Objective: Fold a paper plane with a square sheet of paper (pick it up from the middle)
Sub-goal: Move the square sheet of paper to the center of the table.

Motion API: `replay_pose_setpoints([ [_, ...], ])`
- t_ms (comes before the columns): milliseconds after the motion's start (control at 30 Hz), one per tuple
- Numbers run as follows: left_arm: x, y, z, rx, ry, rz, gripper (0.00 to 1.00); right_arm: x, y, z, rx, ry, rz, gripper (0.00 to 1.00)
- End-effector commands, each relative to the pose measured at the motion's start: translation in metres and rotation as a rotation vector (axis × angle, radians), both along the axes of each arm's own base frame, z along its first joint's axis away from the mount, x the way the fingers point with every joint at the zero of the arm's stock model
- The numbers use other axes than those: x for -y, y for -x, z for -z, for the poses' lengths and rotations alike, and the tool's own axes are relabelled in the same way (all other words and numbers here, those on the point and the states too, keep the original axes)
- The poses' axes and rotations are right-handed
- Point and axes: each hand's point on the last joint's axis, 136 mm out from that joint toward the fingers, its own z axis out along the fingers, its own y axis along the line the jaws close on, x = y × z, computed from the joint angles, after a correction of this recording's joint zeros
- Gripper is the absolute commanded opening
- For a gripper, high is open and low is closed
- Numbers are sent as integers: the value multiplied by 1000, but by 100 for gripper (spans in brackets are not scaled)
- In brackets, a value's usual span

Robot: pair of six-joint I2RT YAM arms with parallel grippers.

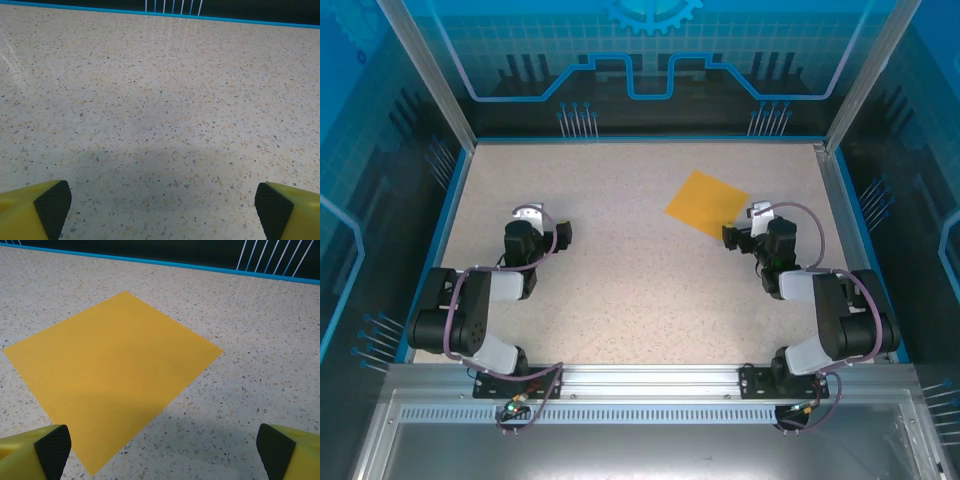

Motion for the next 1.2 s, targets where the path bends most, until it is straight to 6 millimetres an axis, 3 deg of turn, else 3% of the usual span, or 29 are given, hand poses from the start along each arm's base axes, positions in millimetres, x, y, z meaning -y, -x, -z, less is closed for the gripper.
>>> replay_pose_setpoints([
  [0, 4, -2, -5, 23, -7, 29, 99, 5, -4, -2, 10, 5, 2, 99],
  [867, 4, -2, -6, 26, -6, 31, 98, 5, -4, -3, 13, 6, 4, 99],
  [933, 3, -2, -13, 19, -5, 22, 99, 3, -2, -9, 2, 34, 14, 99],
  [1167, -11, 3, -44, -50, 28, -81, 99, -1, 1, -65, -96, 11, 101, 99],
])
